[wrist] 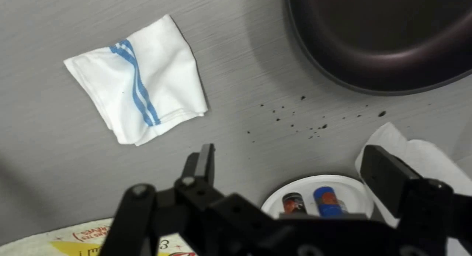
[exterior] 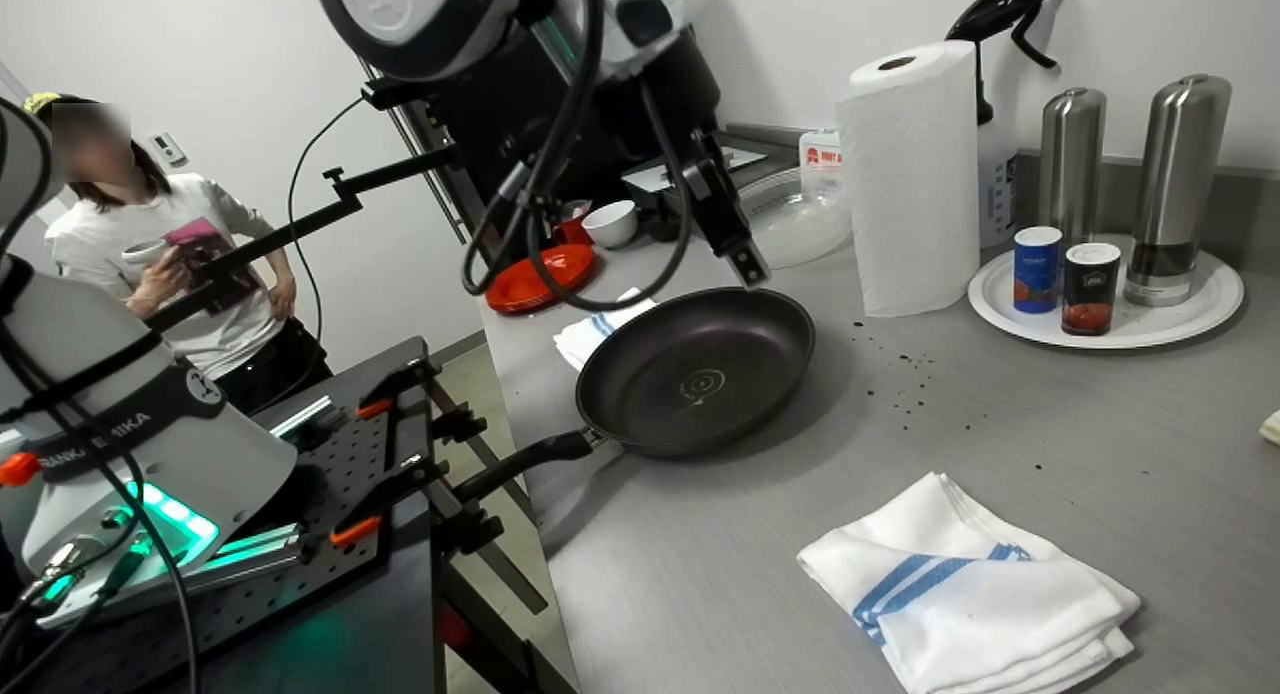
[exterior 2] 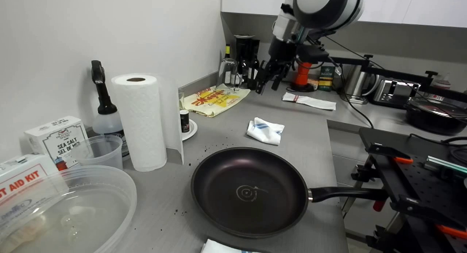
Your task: Wipe the pan with a towel
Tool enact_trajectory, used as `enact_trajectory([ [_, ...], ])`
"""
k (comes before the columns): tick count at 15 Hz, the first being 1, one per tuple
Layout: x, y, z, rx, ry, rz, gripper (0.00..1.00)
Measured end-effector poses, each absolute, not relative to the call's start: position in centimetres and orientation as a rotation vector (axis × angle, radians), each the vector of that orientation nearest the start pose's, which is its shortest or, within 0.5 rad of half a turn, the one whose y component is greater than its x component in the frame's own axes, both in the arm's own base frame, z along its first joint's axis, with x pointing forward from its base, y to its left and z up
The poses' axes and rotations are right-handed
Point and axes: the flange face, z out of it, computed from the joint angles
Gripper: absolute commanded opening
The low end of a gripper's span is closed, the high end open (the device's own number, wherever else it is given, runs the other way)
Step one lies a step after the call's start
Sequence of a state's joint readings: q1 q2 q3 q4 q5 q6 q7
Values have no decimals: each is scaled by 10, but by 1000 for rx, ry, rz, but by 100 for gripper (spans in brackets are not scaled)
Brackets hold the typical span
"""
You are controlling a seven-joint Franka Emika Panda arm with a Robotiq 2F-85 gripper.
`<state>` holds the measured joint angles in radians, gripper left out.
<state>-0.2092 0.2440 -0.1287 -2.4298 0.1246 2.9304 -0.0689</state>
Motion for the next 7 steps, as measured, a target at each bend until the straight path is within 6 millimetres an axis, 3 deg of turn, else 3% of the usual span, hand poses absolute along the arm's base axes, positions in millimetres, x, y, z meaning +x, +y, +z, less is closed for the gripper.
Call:
enact_trajectory([
  [7, 423, -129, 322, -3110, 27, -529, 100],
])
